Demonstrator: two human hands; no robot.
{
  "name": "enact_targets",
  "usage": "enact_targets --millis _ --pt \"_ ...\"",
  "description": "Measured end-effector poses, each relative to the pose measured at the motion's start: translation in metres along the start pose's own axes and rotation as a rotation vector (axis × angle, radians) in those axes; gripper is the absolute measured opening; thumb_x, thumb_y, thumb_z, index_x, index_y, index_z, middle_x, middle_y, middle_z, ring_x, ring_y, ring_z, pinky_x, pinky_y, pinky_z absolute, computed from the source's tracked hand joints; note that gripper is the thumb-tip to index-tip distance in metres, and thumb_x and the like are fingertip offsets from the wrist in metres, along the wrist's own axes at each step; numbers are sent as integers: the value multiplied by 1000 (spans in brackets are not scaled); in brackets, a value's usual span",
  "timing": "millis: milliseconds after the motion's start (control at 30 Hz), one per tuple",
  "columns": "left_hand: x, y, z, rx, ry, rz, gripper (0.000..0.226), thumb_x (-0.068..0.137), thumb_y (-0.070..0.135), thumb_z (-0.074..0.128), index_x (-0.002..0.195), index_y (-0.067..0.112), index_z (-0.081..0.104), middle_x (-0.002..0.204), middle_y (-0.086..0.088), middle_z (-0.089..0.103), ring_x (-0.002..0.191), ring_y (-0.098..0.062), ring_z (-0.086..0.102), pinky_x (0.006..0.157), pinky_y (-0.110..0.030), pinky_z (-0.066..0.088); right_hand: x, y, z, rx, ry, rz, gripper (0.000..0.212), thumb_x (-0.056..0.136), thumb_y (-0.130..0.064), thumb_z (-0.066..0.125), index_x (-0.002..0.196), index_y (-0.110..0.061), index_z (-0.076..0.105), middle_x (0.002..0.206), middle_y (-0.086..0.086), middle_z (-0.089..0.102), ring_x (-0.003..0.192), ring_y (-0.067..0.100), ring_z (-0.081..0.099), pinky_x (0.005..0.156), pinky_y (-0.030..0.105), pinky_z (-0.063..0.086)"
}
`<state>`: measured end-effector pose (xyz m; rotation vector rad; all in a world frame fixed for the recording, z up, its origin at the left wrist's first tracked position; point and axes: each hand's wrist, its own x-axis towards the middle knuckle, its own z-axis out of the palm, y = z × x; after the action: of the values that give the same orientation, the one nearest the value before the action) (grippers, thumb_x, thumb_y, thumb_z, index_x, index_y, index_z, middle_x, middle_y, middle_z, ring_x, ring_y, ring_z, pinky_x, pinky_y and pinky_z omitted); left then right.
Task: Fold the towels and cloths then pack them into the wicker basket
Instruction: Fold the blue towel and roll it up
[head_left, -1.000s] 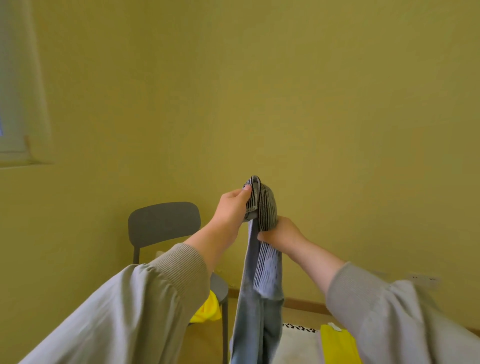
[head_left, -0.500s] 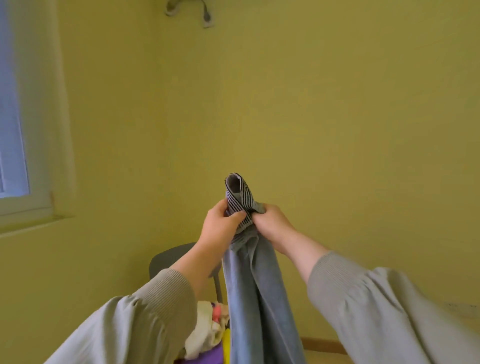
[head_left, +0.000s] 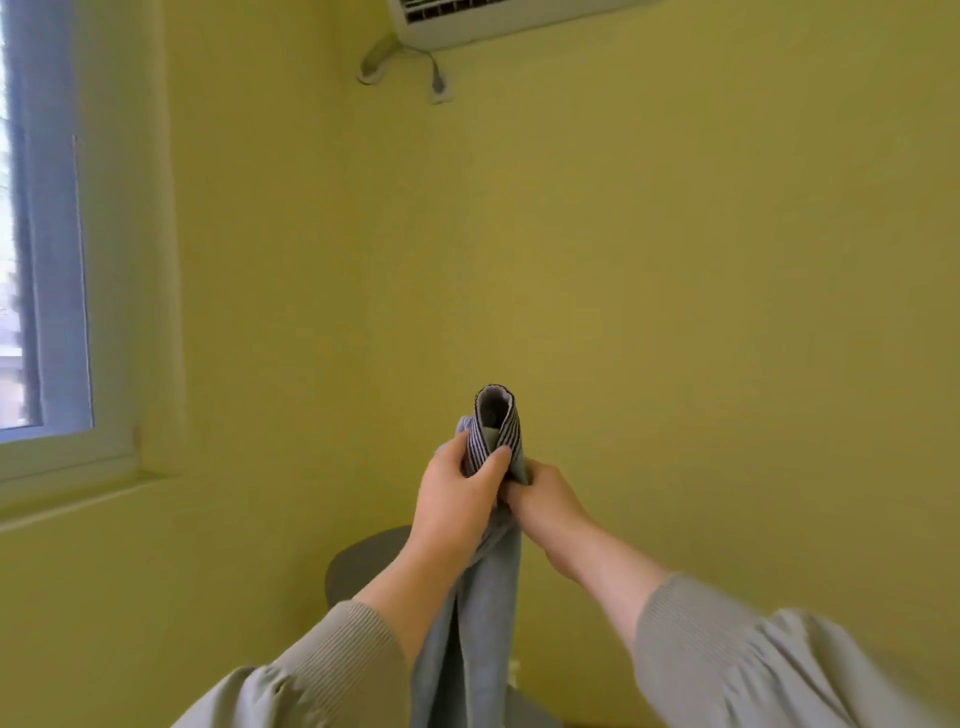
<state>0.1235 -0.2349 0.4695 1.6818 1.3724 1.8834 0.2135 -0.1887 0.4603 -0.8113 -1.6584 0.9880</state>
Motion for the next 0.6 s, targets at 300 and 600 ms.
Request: enact_targets --millis 300,600 --pt "-59 -38 45 -10 116 -263 17 88 7 45 72 8 51 66 0 51 62 -14 43 55 -25 33 -42 58 -31 -101 -57 126 31 80 9 49 75 -20 59 77 0 63 78 21 58 58 22 44" --pt "-53 -63 112 53 173 -389 37 100 25 42 65 14 43 63 0 42 60 -17 40 58 -29 33 -47 104 -102 -175 -173 286 9 81 -8 57 90 -12 58 81 6 63 75 25 61 67 31 48"
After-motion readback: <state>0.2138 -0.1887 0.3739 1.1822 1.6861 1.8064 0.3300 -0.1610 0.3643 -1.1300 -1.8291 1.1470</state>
